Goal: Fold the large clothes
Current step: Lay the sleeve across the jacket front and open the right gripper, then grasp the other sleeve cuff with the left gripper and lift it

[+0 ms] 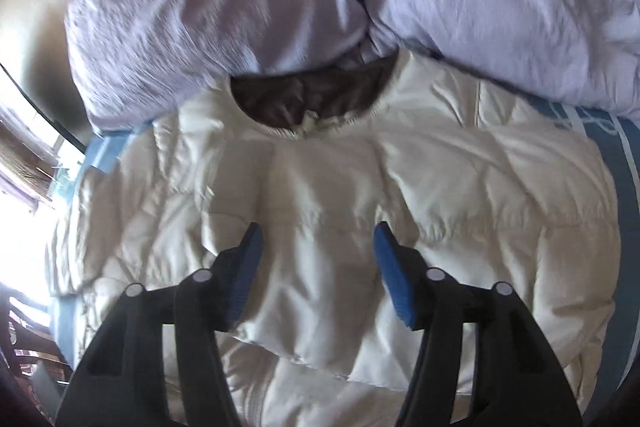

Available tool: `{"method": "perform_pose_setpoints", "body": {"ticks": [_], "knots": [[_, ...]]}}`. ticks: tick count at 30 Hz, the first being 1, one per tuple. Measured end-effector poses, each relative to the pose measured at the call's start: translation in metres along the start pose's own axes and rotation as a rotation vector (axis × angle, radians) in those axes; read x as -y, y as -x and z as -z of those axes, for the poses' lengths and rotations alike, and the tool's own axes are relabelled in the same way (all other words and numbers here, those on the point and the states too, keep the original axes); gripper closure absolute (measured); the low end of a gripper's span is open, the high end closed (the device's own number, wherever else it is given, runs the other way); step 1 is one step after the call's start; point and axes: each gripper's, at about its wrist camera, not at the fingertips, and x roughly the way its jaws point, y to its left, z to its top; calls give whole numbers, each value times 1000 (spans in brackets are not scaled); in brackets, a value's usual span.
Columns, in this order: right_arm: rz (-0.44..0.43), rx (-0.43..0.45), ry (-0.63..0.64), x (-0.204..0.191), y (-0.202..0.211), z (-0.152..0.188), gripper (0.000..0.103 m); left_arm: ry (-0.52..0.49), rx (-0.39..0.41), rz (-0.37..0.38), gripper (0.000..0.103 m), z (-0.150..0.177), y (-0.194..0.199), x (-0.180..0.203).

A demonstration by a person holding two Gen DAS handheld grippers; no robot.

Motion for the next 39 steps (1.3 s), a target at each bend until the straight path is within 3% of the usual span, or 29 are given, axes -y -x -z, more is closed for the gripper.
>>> {"method": "perform_pose_setpoints", "body": {"ticks": [10, 29, 39], "knots": [[69, 14, 68, -22, -18, 14, 25, 25, 4, 52, 1, -8, 14, -17], [181, -4, 110, -37, -41, 20, 11, 200, 58, -31, 1, -27, 36, -103], [198, 3, 96, -38, -41, 25, 9, 351, 27, -172, 1, -22, 40, -197]]}}
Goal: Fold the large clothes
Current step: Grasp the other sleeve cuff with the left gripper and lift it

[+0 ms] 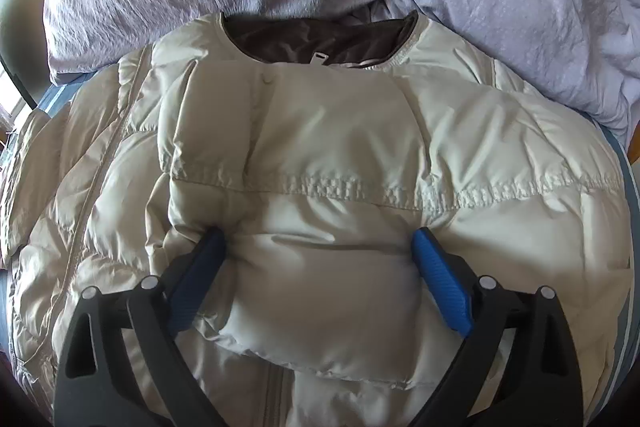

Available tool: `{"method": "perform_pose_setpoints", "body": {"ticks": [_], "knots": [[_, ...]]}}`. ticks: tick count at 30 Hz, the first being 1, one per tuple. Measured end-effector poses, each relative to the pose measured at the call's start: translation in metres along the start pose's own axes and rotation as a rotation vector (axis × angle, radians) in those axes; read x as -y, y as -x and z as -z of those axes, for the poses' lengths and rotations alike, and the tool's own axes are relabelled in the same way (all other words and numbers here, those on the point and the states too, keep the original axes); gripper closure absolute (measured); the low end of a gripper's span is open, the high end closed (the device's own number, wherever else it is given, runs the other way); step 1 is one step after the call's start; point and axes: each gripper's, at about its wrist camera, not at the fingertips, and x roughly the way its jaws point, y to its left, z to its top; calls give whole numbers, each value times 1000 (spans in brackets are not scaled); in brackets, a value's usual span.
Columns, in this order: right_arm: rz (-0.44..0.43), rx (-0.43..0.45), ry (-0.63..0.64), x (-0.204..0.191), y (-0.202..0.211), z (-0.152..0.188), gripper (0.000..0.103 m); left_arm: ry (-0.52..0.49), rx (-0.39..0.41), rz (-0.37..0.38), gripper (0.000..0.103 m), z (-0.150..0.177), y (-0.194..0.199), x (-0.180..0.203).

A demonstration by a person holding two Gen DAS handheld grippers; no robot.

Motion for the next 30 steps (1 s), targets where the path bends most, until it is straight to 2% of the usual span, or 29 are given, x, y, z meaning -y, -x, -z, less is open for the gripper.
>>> {"method": "perform_pose_setpoints", "body": {"ticks": [12, 14, 18, 22, 26, 28, 30], "knots": [[-8, -12, -5, 2, 2, 2, 8, 250, -44, -217, 1, -46, -32, -143], [-8, -12, -5, 2, 3, 3, 8, 273, -60, -250, 5, -51, -40, -162], [-10, -16, -1, 2, 5, 5, 8, 305, -105, -294, 12, -54, -56, -184], [-12, -20, 3, 2, 5, 4, 8, 340, -134, -284, 17, -53, -66, -198], [-11, -24, 5, 2, 5, 5, 7, 360, -141, -269, 22, -48, -70, -197], [-12, -24, 6, 2, 5, 6, 7, 357, -126, -272, 27, -46, -69, -195], [-10, -24, 6, 2, 5, 5, 6, 345, -110, -277, 39, -46, -69, -192]]}}
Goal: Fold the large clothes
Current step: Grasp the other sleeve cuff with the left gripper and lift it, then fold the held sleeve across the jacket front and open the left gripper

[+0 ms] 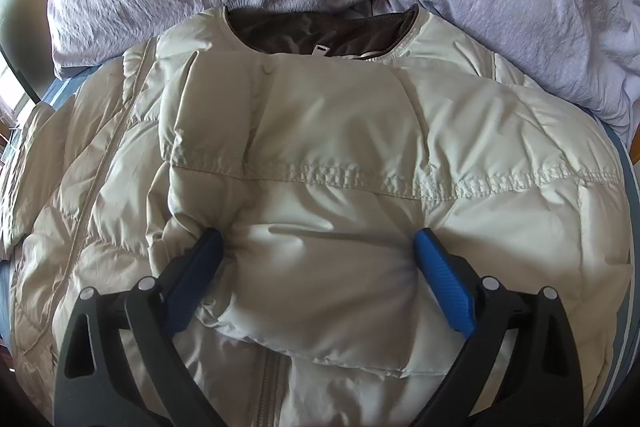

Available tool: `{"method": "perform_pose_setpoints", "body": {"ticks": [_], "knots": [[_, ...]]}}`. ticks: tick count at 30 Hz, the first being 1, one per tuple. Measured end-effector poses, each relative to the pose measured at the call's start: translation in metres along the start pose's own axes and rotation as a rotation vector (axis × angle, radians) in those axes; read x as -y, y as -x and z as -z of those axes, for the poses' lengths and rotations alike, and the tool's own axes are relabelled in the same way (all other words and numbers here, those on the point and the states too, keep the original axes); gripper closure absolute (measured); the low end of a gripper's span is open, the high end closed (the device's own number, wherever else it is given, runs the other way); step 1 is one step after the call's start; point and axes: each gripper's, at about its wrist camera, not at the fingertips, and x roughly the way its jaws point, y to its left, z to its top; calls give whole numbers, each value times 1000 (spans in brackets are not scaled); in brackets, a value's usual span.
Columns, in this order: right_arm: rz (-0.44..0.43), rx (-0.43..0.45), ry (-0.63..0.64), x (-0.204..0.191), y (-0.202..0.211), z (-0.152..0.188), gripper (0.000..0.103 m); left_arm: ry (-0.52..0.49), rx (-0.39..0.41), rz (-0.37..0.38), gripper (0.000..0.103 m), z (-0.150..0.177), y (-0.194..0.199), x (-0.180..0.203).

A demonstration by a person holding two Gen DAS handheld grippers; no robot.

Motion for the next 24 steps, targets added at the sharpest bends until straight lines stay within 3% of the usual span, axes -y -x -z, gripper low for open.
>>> {"method": "perform_pose_setpoints", "body": {"ticks": [6, 8, 17, 24], "knots": [[0, -5, -4, 1, 0, 1, 5, 17, 14, 52, 79, 0, 7, 3], [-7, -8, -3, 2, 0, 1, 4, 9, 25, 61, 83, -2, 13, 5], [-41, -15, 3, 9, 6, 4, 4, -40, 156, 204, 86, -14, 74, 36], [-62, 0, 28, 13, 18, 11, 4, -178, 262, 412, 86, -9, 153, 104]]}}
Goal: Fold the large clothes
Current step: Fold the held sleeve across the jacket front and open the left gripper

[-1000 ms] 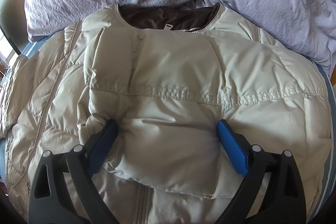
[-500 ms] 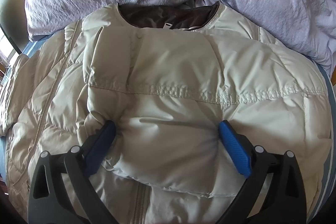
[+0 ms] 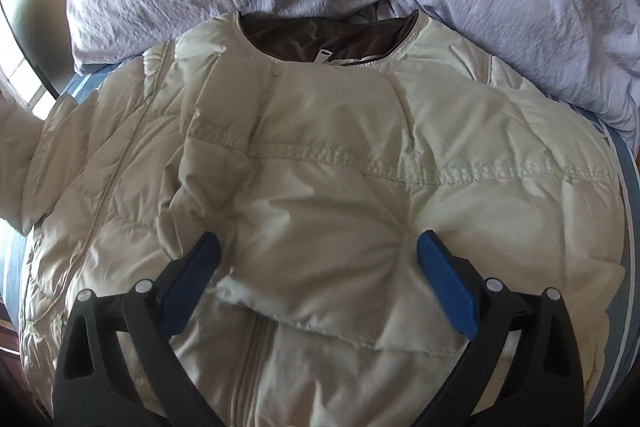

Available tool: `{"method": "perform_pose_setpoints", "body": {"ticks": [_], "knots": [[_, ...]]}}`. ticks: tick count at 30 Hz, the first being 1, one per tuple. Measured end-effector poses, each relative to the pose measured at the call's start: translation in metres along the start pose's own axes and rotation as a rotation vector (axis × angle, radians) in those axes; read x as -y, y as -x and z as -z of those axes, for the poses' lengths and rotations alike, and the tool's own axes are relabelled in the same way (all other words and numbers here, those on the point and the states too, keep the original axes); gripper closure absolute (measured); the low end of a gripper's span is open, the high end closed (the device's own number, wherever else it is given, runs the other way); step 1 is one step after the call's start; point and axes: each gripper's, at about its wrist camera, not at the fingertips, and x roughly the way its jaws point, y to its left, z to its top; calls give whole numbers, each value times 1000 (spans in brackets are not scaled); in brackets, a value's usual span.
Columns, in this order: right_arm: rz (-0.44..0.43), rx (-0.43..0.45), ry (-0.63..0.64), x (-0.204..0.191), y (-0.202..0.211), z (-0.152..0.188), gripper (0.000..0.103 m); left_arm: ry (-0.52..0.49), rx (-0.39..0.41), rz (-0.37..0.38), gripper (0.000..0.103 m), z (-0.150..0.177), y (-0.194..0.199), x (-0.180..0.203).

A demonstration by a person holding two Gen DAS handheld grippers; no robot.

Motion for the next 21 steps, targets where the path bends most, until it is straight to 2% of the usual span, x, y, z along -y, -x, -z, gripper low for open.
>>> {"method": "perform_pose_setpoints", "body": {"ticks": [6, 14, 21], "knots": [[-14, 32, 12, 10, 18, 9, 4, -120, 9, 174, 87, 2, 21, 86], [-10, 63, -86, 54, 39, 17, 4, -245, -44, 391, 87, 29, 30, 187], [9, 71, -133, 81, 45, 24, 4, -344, -155, 448, 87, 73, 8, 247]]}}
